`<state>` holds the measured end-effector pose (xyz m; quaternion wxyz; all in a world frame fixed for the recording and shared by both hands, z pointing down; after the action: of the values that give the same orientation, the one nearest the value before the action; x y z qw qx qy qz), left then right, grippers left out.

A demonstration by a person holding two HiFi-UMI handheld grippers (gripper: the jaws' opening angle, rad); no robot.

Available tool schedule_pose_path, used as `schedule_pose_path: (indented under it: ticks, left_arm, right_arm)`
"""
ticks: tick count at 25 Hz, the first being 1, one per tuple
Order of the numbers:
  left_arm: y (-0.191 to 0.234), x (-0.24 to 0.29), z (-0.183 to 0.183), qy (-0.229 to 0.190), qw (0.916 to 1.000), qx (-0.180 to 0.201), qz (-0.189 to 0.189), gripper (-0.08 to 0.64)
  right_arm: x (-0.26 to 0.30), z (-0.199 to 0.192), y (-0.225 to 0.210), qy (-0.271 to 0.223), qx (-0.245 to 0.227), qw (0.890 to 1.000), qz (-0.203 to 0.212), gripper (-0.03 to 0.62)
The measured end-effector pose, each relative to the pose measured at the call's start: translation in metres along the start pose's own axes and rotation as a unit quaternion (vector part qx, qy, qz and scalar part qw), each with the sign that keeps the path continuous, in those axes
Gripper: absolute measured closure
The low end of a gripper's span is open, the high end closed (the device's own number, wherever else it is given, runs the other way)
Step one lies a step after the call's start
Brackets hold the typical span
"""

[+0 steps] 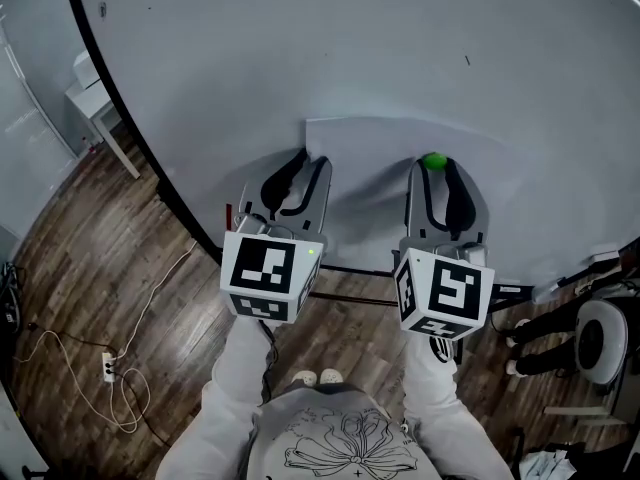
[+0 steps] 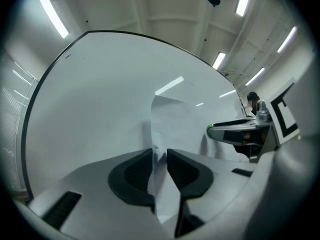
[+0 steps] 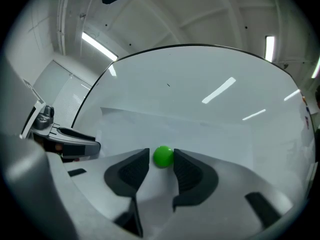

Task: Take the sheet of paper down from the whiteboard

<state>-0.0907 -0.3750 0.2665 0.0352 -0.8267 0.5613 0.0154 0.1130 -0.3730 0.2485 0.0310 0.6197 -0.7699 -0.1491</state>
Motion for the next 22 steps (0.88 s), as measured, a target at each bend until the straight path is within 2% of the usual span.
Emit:
schedule_pose_path:
  ticks: [6,10,14,22]
  left_arm:
    - [-0.0027,0.0015,0.0013,-0.002,1.0000,0.000,-0.004,0.482]
    - [-0.0042,0.0015,0.0023,-0.007,0.9996,-0.016,-0.022,0.534]
    - [-0.0042,0.0004,0.0025,-0.002,0.9994,-0.024,-0.024,0.544]
    - [-0.0070,-0.0066,0.0051,0.010,0.9996,-0.009,-0.023,0.546]
  right_arm:
    - [0.0008,0.0022,0.0027,0.013,-0.012,1.000,-0.023,0.471]
    - [0.0014,0.0032,0.0027,0.016,-0.021,0.999,-0.029,0.472]
    - [0.0016,0.0017,0.0028,0.014,-0.025,0.999,-0.025,0.472]
    - [-0.0018,0.0040,-0.0012,0.019,-0.023,0.999,-0.011,0.476]
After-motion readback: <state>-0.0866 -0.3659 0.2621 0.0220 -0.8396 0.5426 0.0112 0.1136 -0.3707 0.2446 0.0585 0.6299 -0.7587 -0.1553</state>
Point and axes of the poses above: the fingertips, and each gripper's own axes: x forward along the fingers, y to its left, z out of its top, the point moved 10 cm from there along -x, backward along the fingers, and after that the axes turned 3 degrees about -x, right-handed, at the moved point
